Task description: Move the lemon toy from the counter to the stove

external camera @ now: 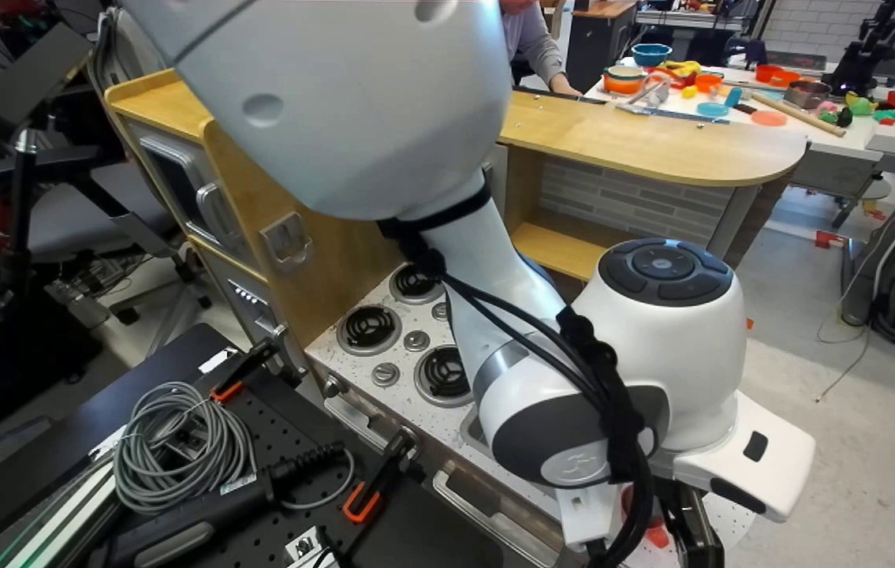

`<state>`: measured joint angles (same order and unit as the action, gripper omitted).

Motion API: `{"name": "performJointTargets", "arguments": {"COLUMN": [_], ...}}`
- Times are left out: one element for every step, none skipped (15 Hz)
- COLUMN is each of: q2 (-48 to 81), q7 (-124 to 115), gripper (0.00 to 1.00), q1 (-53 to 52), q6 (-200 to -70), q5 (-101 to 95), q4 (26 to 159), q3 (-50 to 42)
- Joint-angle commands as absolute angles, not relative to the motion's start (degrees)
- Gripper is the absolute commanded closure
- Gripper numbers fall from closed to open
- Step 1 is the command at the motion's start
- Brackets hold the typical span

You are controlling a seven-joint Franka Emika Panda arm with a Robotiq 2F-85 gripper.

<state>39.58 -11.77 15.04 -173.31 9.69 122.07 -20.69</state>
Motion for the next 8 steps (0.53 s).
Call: {"name": "performJointTargets", "arguments": {"q2": [47.12,48.65,50.10,51.50,52.79,53.81,54.75,55.35], "q7": [-19.12,-20.47,-21.40,-21.79,-22.11,-21.99,-21.48,-21.06], "gripper": [0.00,0.00,0.00,0.00,0.00,0.00,0.00,0.00], "q1": [10.44,9.66,9.10,8.69,8.39,8.47,8.97,9.31], "q6": [-172.23,-171.60,-171.26,-170.72,-170.26,-169.52,-169.03,-167.79], "q5": [10.98,10.90,10.72,10.37,10.16,9.94,9.77,9.57], "q4": [113.87,112.03,110.23,108.28,106.64,104.78,103.01,101.47], "q3": [-24.68,-25.36,-25.82,-26.03,-26.25,-25.94,-25.24,-24.83]}}
